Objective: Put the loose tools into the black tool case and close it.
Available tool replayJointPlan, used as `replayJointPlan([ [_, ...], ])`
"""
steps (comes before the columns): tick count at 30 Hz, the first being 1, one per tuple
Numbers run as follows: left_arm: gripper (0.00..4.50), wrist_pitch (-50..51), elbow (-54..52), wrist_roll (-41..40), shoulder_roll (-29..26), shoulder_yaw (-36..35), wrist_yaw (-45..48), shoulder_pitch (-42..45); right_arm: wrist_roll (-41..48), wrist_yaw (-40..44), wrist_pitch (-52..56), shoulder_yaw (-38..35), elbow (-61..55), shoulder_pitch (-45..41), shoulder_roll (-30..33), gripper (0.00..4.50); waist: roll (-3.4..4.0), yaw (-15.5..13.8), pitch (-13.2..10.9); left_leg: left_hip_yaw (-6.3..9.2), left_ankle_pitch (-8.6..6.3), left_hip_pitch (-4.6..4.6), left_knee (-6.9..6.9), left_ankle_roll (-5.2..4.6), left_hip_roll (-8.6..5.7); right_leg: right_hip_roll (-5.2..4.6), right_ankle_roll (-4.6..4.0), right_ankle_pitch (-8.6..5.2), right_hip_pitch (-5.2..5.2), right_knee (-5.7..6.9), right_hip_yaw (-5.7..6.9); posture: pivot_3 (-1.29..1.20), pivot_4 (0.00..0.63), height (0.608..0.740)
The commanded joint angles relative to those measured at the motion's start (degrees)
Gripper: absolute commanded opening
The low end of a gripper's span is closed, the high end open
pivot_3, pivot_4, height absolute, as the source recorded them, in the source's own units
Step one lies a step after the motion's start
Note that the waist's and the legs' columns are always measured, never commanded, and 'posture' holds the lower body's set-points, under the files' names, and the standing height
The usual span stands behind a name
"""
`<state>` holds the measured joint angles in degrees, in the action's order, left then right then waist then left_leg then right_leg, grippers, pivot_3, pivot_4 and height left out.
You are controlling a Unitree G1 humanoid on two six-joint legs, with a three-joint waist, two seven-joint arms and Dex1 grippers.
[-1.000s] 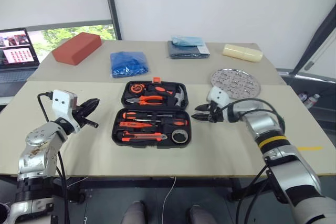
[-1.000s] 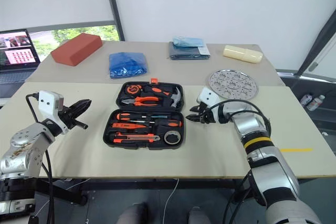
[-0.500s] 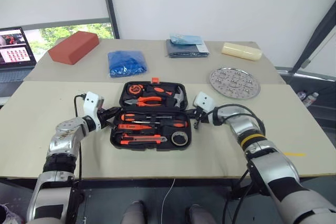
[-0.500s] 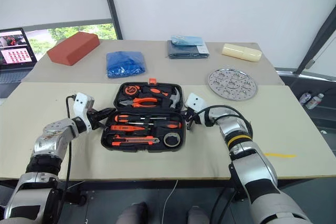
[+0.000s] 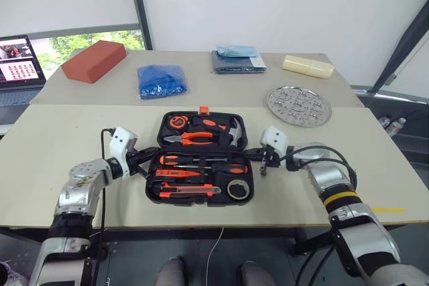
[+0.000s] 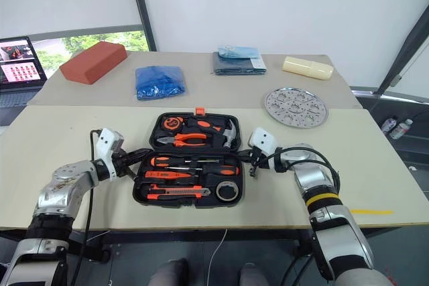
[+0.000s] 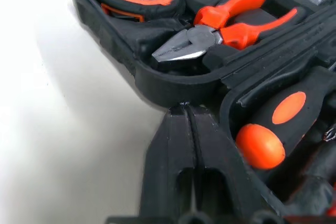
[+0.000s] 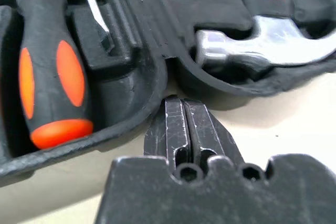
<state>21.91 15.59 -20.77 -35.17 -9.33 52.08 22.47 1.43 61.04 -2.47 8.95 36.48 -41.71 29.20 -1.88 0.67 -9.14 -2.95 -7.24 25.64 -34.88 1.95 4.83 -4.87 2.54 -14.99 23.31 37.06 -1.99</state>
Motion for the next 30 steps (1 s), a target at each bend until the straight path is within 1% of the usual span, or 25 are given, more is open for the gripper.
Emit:
replayJointPlan([
  [1, 1.84, 6.08, -4.85, -5.30, -4.80, -5.43, 1.73, 0.16, 3.95, 2.47, 6.39, -4.18, -3.54, -2.05, 3.61, 1.85, 0.00, 0.01, 0.00, 0.00, 0.00, -0.01, 0.00, 0.00, 0.00, 0.00, 0.00, 0.00, 0.00, 0.00, 0.00, 0.00, 0.150, 0.740],
  [2, 2.18, 9.63, -4.85, -5.40, -6.25, -6.16, 0.03, 0.77, 5.06, 3.81, 11.00, -4.38, -4.63, -2.82, 4.42, 2.23, 0.00, 0.07, 0.00, 0.00, 0.00, -0.03, 0.01, 0.00, 0.01, 0.00, 0.00, 0.00, 0.00, 0.00, 0.00, 0.00, 0.150, 0.740],
  [3, 2.53, 12.82, -4.71, -4.13, -7.70, -6.13, -2.65, 1.66, 5.77, 4.87, 15.39, -4.33, -5.93, -3.47, 5.16, 2.52, -0.01, 0.13, -0.01, 0.00, 0.00, -0.05, 0.01, 0.00, 0.01, 0.00, -0.01, -0.01, 0.00, 0.02, 0.00, 0.00, 0.150, 0.740],
  [4, 2.86, 16.77, -4.57, -3.65, -9.25, -5.38, -3.91, 3.05, 5.18, 4.43, 22.24, -3.65, -6.99, -4.80, 5.81, 2.85, 0.00, 0.18, -0.01, 0.01, 0.00, -0.06, 0.02, 0.00, 0.02, 0.00, -0.02, -0.01, 0.00, 0.03, 0.00, 0.00, 0.150, 0.740],
  [5, 3.11, 20.44, -4.61, -5.06, -9.97, -5.26, -3.85, 4.83, 3.79, 2.93, 30.64, -2.32, -7.97, -6.89, 6.20, 3.11, 0.00, 0.30, -0.02, 0.01, 0.00, -0.09, 0.01, 0.00, 0.02, 0.00, -0.03, -0.01, 0.00, 0.06, -0.01, 0.00, 0.150, 0.740],
  [6, 3.55, 23.69, -4.40, -6.52, -10.29, -5.09, -3.64, 6.74, 2.88, 1.57, 38.87, -1.13, -8.55, -9.22, 6.19, 3.50, 0.00, 0.36, -0.05, 0.01, 0.01, -0.11, -0.02, 0.01, 0.02, 0.01, -0.03, -0.02, 0.00, 0.10, -0.02, 0.00, 0.150, 0.740],
  [7, 3.84, 26.45, -4.07, -7.81, -10.22, -5.03, -3.49, 8.58, 2.85, 0.92, 45.76, -0.36, -9.00, -11.33, 5.89, 3.85, 0.00, 0.35, -0.05, 0.01, 0.04, -0.09, 0.00, 0.04, 0.01, 0.01, -0.03, -0.02, 0.05, 0.10, -0.04, 0.00, 0.150, 0.740],
  [8, 4.22, 29.37, -3.09, -8.53, -9.80, -4.91, -4.09, 10.84, 4.20, 1.20, 51.35, -0.33, -9.24, -13.36, 5.20, 4.18, 0.01, 0.35, -0.05, 0.00, 0.04, -0.09, -0.04, 0.05, 0.01, 0.01, -0.03, -0.02, 0.05, 0.11, -0.06, 0.00, 0.150, 0.740],
  [9, 4.40, 32.01, -2.10, -8.68, -9.52, -4.61, -5.03, 12.65, 5.40, 1.74, 54.95, -0.30, -9.53, -14.70, 4.71, 4.42, 0.01, 0.29, -0.05, 0.00, 0.04, -0.07, -0.06, 0.06, 0.01, 0.01, -0.04, -0.01, 0.07, 0.13, -0.06, 0.00, 0.150, 0.740],
  [11, 4.40, 36.54, 1.76, -7.07, -8.78, -0.94, -5.92, 17.19, 5.58, 1.20, 62.67, 1.13, -5.93, -19.42, 2.65, 4.42, 0.01, 0.23, -0.05, 0.01, 0.05, -0.06, -0.07, 0.06, 0.01, 0.01, -0.05, 0.00, 0.07, 0.14, -0.05, 0.00, 0.150, 0.740],
  [14, 4.40, 37.95, 8.29, -5.23, -5.78, -0.02, -9.91, 22.96, 4.80, -3.03, 65.45, 0.58, 0.99, -24.59, -0.91, 4.42, 0.01, 0.20, -0.05, 0.03, 0.05, -0.05, -0.07, 0.04, -0.01, 0.03, -0.05, -0.02, 0.07, 0.17, -0.05, 0.00, 0.150, 0.740],
  [17, 4.40, 35.31, 15.29, -2.74, -3.05, 0.92, -12.72, 27.74, 3.66, -9.40, 61.87, -1.34, 10.24, -29.04, -4.94, 4.42, 0.00, 0.09, -0.05, 0.04, 0.05, 0.05, -0.08, 0.03, -0.01, 0.03, -0.03, -0.02, 0.12, 0.14, -0.06, 0.00, 0.150, 0.740],
  [18, 4.40, 34.76, 17.19, -2.07, -2.60, 1.30, -12.85, 28.87, 3.63, -10.70, 60.88, -1.80, 12.78, -30.15, -5.80, 4.42, -0.01, 0.08, -0.05, 0.06, 0.06, 0.22, -0.08, 0.03, -0.02, 0.04, -0.03, -0.02, 0.27, 0.15, -0.04, 0.00, 0.150, 0.740],
  [20, 4.40, 34.50, 20.17, -1.09, -2.32, 2.55, -11.82, 30.62, 3.53, -11.92, 59.55, -2.10, 16.74, -31.78, -6.94, 4.42, -0.02, 0.13, -0.06, 0.06, 0.08, 0.78, -0.18, 0.03, -0.03, 0.04, -0.01, 0.02, 0.87, 0.30, -0.06, 0.00, 0.150, 0.740],
  [22, 4.40, 33.98, 22.14, 0.08, -2.17, 3.86, -10.90, 31.61, 3.15, -13.11, 58.02, -2.22, 19.77, -32.61, -7.68, 4.42, -0.02, 0.10, -0.06, 0.06, 0.08, 0.90, -0.22, 0.04, -0.05, 0.03, 0.02, 0.03, 1.02, 0.51, -0.09, 0.00, 0.150, 0.740],
  [24, 4.50, 33.16, 23.97, 0.90, -1.75, 4.46, -10.42, 32.40, 2.98, -13.82, 57.33, -2.36, 22.01, -33.13, -8.21, 3.92, -0.02, 0.16, -0.06, 0.06, 0.08, 0.90, -0.13, 0.04, -0.06, 0.03, 0.02, 0.03, 1.07, 0.51, -0.08, 0.00, 0.150, 0.740],
  [26, 4.50, 32.10, 25.78, 1.55, -1.15, 4.75, -9.83, 32.94, 2.92, -14.89, 56.79, -2.70, 23.83, -33.37, -8.62, 3.44, -0.02, 0.22, -0.06, 0.06, 0.08, 0.90, -0.10, 0.04, -0.05, 0.03, 0.02, 0.03, 1.09, 0.52, -0.08, 0.00, 0.150, 0.740],
  [27, 4.25, 31.28, 26.96, 1.92, -0.82, 4.80, -9.71, 33.27, 2.93, -15.59, 56.29, -3.03, 24.63, -33.43, -8.74, 2.99, -0.02, 0.23, -0.06, 0.06, 0.08, 0.89, -0.12, 0.05, -0.05, 0.03, 0.02, 0.02, 1.09, 0.54, -0.08, 0.00, 0.150, 0.740],
  [28, 4.00, 30.46, 28.13, 2.22, -0.51, 4.78, -9.56, 33.59, 3.13, -16.11, 56.17, -3.55, 25.26, -33.52, -8.83, 2.72, -0.02, 0.25, -0.06, 0.06, 0.09, 0.89, -0.14, 0.05, -0.05, 0.03, 0.02, 0.03, 1.08, 0.55, -0.08, 0.00, 0.150, 0.740],
  [29, 3.79, 29.93, 29.17, 2.42, -0.24, 4.66, -9.47, 33.91, 3.36, -16.47, 56.19, -4.10, 25.74, -33.62, -8.91, 2.35, -0.02, 0.25, -0.06, 0.06, 0.10, 0.88, -0.18, 0.07, -0.05, 0.03, 0.02, 0.03, 1.06, 0.57, -0.08, 0.00, 0.150, 0.740],
  [30, 3.49, 29.50, 30.27, 2.48, 0.04, 4.43, -9.32, 34.27, 3.60, -16.96, 56.36, -4.82, 26.19, -33.74, -8.98, 2.02, -0.02, 0.22, -0.06, 0.07, 0.10, 0.87, -0.23, 0.07, -0.05, 0.03, 0.02, 0.03, 1.05, 0.61, -0.08, 0.00, 0.150, 0.740],
])
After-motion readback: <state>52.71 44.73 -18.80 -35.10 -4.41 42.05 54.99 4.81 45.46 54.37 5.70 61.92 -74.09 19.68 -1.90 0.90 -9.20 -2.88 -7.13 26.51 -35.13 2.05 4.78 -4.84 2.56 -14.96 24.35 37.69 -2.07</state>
